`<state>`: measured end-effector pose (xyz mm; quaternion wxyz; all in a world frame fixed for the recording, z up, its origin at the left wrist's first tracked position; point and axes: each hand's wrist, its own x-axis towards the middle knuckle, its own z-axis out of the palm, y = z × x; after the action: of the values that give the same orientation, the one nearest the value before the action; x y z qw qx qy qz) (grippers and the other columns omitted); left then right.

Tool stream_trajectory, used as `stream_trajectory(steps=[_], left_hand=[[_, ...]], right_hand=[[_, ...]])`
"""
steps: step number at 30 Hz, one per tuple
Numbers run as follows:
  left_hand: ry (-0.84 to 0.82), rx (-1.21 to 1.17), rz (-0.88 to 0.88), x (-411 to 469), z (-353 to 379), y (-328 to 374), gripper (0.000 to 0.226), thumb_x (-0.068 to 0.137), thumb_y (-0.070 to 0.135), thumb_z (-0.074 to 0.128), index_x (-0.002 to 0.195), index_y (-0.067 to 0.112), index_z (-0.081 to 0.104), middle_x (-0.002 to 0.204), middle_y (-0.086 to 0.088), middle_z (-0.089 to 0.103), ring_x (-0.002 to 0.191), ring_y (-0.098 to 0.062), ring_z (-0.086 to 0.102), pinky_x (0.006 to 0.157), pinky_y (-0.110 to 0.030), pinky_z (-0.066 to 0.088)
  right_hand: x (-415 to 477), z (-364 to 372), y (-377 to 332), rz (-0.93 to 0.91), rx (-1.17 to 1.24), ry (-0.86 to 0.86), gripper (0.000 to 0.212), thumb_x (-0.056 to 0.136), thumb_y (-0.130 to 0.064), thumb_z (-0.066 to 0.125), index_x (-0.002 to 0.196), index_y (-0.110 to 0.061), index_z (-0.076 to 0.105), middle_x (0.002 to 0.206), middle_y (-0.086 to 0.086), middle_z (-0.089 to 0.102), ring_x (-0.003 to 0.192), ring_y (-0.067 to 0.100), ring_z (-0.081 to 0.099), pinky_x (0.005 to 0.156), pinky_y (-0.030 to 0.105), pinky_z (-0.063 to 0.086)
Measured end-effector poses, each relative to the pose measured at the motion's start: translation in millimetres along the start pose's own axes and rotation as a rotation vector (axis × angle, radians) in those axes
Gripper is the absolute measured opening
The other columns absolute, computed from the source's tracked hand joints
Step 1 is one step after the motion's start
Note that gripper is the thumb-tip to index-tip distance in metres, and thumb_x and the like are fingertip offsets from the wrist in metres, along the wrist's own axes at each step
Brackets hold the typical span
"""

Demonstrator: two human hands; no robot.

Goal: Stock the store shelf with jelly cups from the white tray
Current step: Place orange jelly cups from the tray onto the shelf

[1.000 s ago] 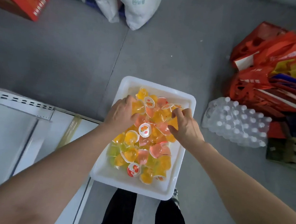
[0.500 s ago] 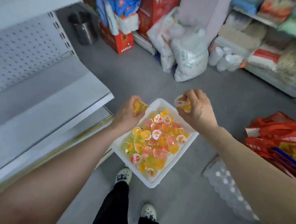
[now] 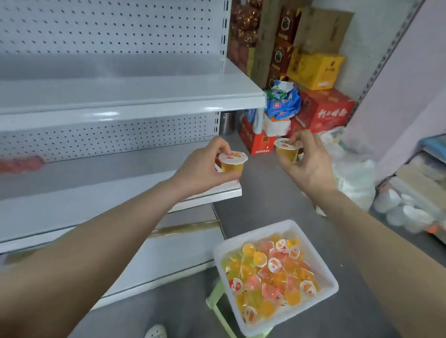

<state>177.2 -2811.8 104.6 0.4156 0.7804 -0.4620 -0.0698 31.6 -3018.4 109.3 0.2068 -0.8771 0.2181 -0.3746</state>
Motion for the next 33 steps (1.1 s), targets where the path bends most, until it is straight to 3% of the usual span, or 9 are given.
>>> stream_trajectory(steps=[2,5,9,12,16,25,28,33], left_hand=[[0.048,0.004,0.027,7,-27,7,0.047,0.072,0.048,0.077,0.098,0.03,0.043,0.101,0.01,0.067,0.08,-0.011,0.062,0.075,-0.038,0.053],[0.133,0.009,0.039,23,-62,11,0.05,0.069,0.049,0.078,0.1,0.03,0.044,0.107,0.01,0.067,0.085,-0.013,0.064,0.077,-0.038,0.054],[0.223,0.026,0.044,49,-103,1,0.049,0.071,0.044,0.08,0.102,0.025,0.046,0.104,0.007,0.068,0.083,-0.015,0.065,0.077,-0.038,0.053],[0.256,0.027,0.025,69,-130,-15,0.048,0.071,0.042,0.081,0.101,0.026,0.047,0.1,0.009,0.068,0.081,-0.013,0.065,0.078,-0.038,0.053],[0.266,0.012,-0.003,100,-157,-38,0.048,0.07,0.038,0.082,0.101,0.025,0.048,0.098,0.007,0.067,0.082,-0.014,0.065,0.075,-0.033,0.053],[0.275,0.014,-0.048,174,-177,-87,0.048,0.067,0.037,0.084,0.096,0.03,0.047,0.098,0.006,0.067,0.08,-0.013,0.064,0.075,-0.033,0.052],[0.286,0.047,-0.071,201,-177,-95,0.047,0.069,0.035,0.083,0.099,0.025,0.049,0.097,0.004,0.067,0.079,-0.016,0.064,0.074,-0.03,0.051],[0.303,0.06,-0.131,242,-178,-109,0.046,0.068,0.038,0.083,0.097,0.032,0.048,0.098,0.008,0.068,0.083,-0.015,0.065,0.078,-0.03,0.052]], right_hand=[[21,1,-24,-0.042,0.039,-0.006,0.032,0.079,-0.03,0.074,0.1,-0.014,0.056,0.097,0.005,0.058,0.09,0.026,0.056,0.073,0.043,0.047],[52,7,-56,-0.092,0.076,-0.014,0.037,0.077,-0.04,0.07,0.1,-0.015,0.056,0.096,0.002,0.056,0.091,0.025,0.055,0.074,0.039,0.044],[91,29,-83,-0.149,0.1,-0.01,0.034,0.077,-0.036,0.072,0.1,-0.017,0.056,0.098,0.003,0.06,0.092,0.021,0.055,0.077,0.041,0.047],[119,46,-100,-0.129,0.105,-0.018,0.033,0.077,-0.04,0.072,0.099,-0.023,0.055,0.099,0.001,0.063,0.091,0.018,0.057,0.073,0.037,0.047],[150,71,-114,-0.06,0.078,-0.027,0.027,0.078,-0.037,0.073,0.094,-0.031,0.051,0.101,0.003,0.064,0.092,0.022,0.059,0.075,0.041,0.051],[217,128,-101,0.071,0.02,-0.033,0.024,0.079,-0.035,0.073,0.095,-0.027,0.058,0.103,0.006,0.065,0.091,0.027,0.062,0.079,0.046,0.052],[253,146,-88,0.101,0.008,-0.065,0.027,0.08,-0.036,0.074,0.101,-0.025,0.06,0.107,0.007,0.066,0.095,0.029,0.061,0.078,0.042,0.052],[310,178,-68,0.145,-0.054,-0.166,0.034,0.077,-0.032,0.076,0.107,-0.02,0.065,0.111,0.009,0.067,0.1,0.03,0.061,0.08,0.038,0.052]])
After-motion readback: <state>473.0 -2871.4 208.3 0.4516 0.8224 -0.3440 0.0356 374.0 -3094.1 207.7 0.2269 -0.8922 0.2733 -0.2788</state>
